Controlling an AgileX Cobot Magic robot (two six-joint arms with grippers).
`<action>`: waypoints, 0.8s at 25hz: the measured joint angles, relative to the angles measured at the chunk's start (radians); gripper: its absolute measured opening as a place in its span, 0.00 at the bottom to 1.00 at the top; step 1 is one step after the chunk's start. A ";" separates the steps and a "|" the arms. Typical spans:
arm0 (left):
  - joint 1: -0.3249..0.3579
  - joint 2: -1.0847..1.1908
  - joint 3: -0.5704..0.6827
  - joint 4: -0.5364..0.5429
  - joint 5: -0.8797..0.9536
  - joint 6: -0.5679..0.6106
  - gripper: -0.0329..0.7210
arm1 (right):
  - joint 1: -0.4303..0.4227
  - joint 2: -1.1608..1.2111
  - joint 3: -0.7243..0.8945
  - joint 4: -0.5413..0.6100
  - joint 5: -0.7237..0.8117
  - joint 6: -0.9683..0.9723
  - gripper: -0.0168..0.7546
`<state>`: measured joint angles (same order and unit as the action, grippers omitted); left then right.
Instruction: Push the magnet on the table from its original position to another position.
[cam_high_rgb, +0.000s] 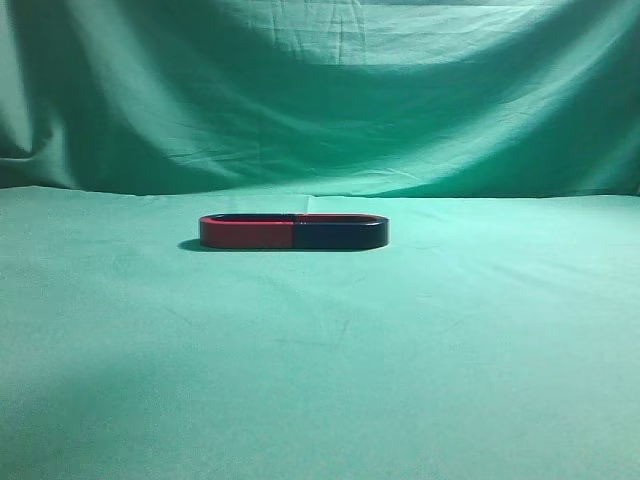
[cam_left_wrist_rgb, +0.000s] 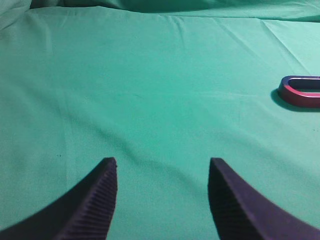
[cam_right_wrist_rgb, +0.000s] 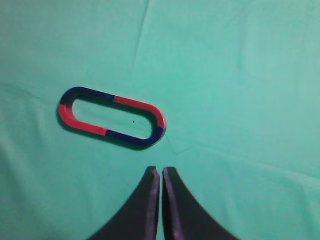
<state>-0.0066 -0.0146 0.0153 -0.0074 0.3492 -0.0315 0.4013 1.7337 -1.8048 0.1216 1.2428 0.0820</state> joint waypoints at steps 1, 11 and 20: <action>0.000 0.000 0.000 0.000 0.000 0.000 0.54 | 0.000 -0.050 0.011 -0.004 0.002 0.000 0.02; 0.000 0.000 0.000 0.000 0.000 0.000 0.54 | 0.000 -0.528 0.358 -0.047 0.015 0.054 0.02; 0.000 0.000 0.000 0.000 0.000 0.000 0.54 | 0.000 -0.966 0.741 -0.053 -0.049 0.067 0.02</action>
<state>-0.0066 -0.0146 0.0153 -0.0074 0.3492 -0.0315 0.4013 0.7680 -1.0641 0.0682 1.1935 0.1493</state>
